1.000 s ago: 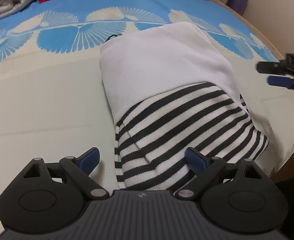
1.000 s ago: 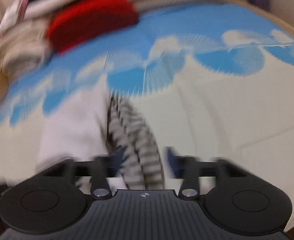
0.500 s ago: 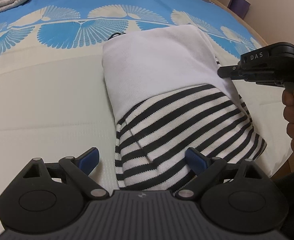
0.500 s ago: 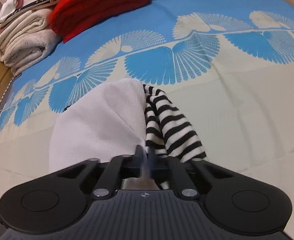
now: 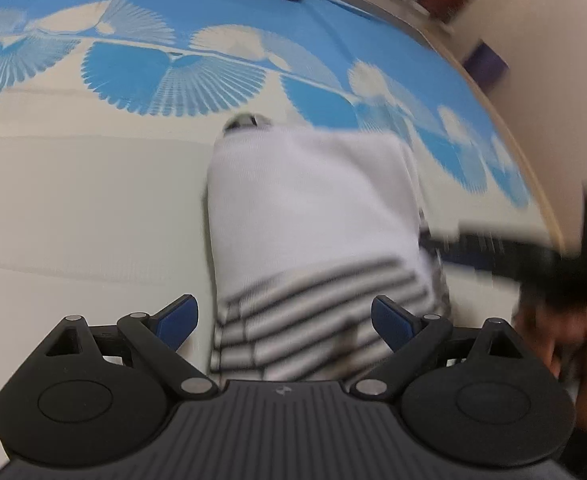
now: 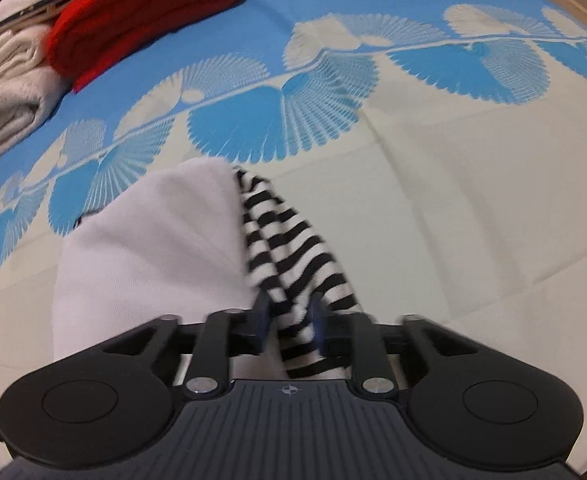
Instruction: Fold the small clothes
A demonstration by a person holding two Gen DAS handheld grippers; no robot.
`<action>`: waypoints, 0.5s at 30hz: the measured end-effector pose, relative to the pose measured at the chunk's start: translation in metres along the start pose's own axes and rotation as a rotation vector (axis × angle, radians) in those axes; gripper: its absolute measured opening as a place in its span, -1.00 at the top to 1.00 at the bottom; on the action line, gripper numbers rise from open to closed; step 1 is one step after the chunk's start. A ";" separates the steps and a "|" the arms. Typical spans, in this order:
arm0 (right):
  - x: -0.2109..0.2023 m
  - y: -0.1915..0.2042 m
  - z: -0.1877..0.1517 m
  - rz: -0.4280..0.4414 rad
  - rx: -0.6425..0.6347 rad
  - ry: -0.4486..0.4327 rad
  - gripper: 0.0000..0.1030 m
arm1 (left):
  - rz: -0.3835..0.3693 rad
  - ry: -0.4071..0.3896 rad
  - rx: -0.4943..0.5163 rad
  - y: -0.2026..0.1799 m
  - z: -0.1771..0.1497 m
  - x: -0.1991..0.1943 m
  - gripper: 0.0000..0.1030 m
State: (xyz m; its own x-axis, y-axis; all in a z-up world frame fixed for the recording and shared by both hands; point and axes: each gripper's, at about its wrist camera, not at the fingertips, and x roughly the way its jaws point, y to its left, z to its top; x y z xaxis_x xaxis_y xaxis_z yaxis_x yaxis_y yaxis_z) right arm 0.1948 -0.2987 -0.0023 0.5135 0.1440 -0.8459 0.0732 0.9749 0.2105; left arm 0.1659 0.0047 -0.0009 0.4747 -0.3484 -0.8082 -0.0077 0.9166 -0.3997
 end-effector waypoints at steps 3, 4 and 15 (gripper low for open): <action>0.007 -0.005 -0.005 -0.003 -0.004 0.060 -0.30 | 0.003 0.023 -0.083 0.013 0.024 0.024 -0.86; 0.011 -0.007 -0.008 -0.023 -0.013 0.086 -0.30 | -0.007 0.058 -0.108 0.018 0.028 0.037 -0.86; 0.032 -0.006 -0.015 0.004 0.032 0.181 0.38 | -0.180 0.146 -0.209 0.036 0.029 0.089 -0.37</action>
State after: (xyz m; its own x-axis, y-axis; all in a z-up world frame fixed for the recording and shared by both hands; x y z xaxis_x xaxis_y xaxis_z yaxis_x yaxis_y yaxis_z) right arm 0.1982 -0.2975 -0.0383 0.3519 0.1788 -0.9188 0.1003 0.9687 0.2269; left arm 0.2338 0.0122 -0.0747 0.3536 -0.5401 -0.7637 -0.1224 0.7827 -0.6102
